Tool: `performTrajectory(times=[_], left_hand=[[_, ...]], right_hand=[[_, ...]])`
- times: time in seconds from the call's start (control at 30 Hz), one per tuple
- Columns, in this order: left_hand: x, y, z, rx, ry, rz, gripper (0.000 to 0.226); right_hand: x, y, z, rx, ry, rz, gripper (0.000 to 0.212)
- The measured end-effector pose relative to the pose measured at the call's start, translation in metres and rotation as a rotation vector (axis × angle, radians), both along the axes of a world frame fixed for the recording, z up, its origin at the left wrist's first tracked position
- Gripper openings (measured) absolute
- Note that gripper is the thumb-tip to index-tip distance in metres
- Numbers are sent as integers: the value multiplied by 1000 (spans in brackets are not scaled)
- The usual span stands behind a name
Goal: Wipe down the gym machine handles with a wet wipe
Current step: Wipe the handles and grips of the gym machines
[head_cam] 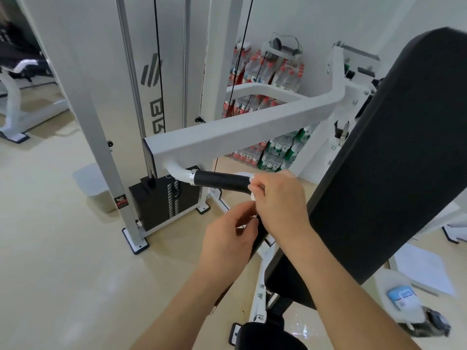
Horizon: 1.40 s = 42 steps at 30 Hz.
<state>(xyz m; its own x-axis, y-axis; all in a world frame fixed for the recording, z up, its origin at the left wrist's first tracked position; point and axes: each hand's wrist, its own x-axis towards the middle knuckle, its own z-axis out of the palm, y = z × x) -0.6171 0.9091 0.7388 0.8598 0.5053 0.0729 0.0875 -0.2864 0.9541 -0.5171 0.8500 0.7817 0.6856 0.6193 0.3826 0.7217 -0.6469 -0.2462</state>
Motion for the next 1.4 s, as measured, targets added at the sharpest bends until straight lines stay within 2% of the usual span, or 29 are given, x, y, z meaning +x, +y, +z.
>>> performTrajectory(times=[0.07, 0.17, 0.27, 0.3, 0.37, 0.5, 0.6, 0.67, 0.77, 0.87, 0.97, 1.03, 1.17, 1.3, 1.4], left_hand=[[2, 2, -1, -23, -11, 17, 27], [6, 4, -3, -52, -17, 58, 17], [15, 4, 1, -34, -28, 87, 19], [18, 5, 3, -15, -35, 115, 20], [22, 8, 6, 71, -41, 185, 20], [26, 22, 2, 300, 27, 250, 8], [32, 24, -1, 360, 45, 275, 7], [34, 21, -1, 320, 34, 296, 9], [28, 23, -2, 258, 38, 316, 17], [14, 32, -7, 277, 60, 346, 29], [8, 45, -14, 339, 56, 377, 35], [5, 53, -16, 367, 77, 388, 35], [0, 56, -24, 386, 123, 394, 41], [-8, 55, -29, 455, 153, 369, 63], [-15, 63, -31, 514, 164, 357, 69]], right_hand=[[-8, -13, -4, 44, -31, 30, 4], [-19, -39, -9, 113, -43, 48, 19], [-3, -22, -5, 97, -2, 17, 5], [4, -12, -4, 76, 45, 10, 8], [13, 2, -7, 63, 95, 44, 13], [1, -15, -23, 128, 32, 151, 19], [-10, -23, -26, 142, -6, 136, 28], [-4, -14, -20, 138, -44, 154, 21], [9, 4, -10, -5, -33, 199, 15], [16, 24, -8, -219, -16, 249, 15], [17, 36, -6, -306, -52, 283, 14], [19, 26, -5, -299, -65, 258, 17], [22, 17, -10, -155, -181, 247, 23], [9, 68, -23, -205, -91, 345, 34], [13, 51, -17, -197, -100, 326, 37]])
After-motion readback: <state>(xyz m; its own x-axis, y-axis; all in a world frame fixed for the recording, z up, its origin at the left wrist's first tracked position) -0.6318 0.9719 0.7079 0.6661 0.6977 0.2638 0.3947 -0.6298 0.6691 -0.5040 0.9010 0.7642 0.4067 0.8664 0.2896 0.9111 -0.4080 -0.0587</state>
